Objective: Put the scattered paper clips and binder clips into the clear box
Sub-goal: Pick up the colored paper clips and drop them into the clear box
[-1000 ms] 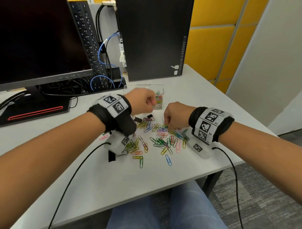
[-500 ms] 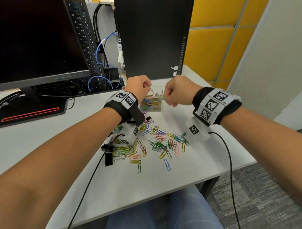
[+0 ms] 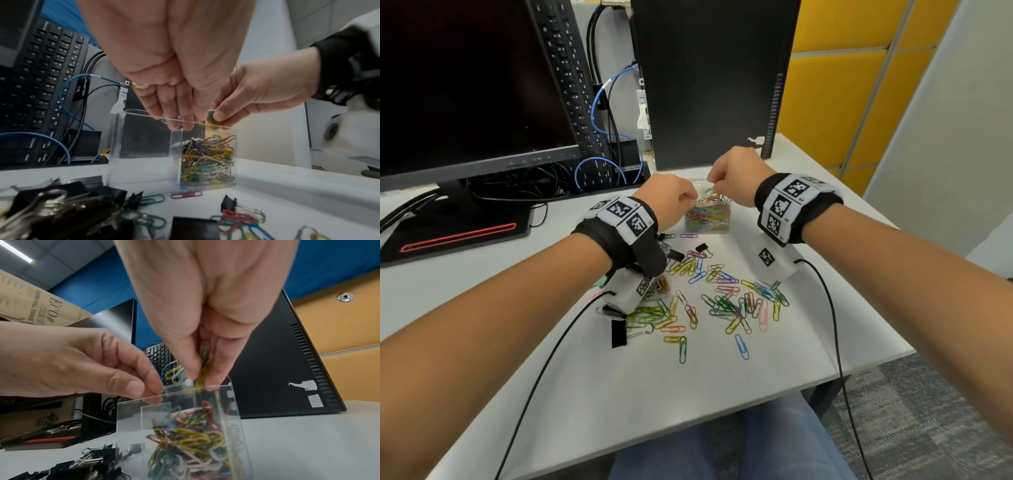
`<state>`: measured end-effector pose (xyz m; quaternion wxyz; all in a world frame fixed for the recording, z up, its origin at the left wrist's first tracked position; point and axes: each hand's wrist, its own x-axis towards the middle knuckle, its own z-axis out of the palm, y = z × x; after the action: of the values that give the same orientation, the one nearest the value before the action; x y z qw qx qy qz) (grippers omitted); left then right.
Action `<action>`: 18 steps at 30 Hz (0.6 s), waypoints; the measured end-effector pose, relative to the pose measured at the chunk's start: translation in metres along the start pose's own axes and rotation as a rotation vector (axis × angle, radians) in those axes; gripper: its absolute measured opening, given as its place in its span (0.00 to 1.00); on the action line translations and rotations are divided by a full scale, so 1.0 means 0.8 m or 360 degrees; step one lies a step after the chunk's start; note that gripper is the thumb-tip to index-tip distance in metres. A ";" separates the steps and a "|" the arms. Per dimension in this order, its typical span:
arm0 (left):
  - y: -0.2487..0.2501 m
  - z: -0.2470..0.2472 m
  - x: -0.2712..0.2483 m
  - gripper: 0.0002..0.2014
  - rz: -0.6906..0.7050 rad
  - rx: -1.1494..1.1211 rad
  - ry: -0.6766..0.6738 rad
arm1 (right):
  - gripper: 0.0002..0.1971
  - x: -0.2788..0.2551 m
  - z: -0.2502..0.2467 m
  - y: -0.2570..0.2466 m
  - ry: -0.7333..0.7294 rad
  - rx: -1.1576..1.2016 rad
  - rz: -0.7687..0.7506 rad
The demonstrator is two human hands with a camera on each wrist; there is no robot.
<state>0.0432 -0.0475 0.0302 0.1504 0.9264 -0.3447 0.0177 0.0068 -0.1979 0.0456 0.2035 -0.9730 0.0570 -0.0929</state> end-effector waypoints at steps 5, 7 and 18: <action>0.002 -0.003 -0.027 0.19 0.0097 0.0084 -0.0132 | 0.13 -0.014 0.000 -0.001 -0.0023 0.0007 -0.0051; 0.006 -0.004 -0.038 0.19 0.0166 0.0081 -0.0141 | 0.12 -0.026 -0.005 -0.003 0.0011 0.0019 -0.0107; -0.001 0.003 -0.084 0.14 0.0203 0.0507 -0.0648 | 0.15 -0.092 0.027 0.002 -0.0811 -0.0379 -0.0255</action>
<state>-0.0075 -0.0052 0.0189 -0.0712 0.8992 -0.4185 -0.1056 -0.0605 -0.1803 0.0136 0.0876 -0.9834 -0.0626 0.1462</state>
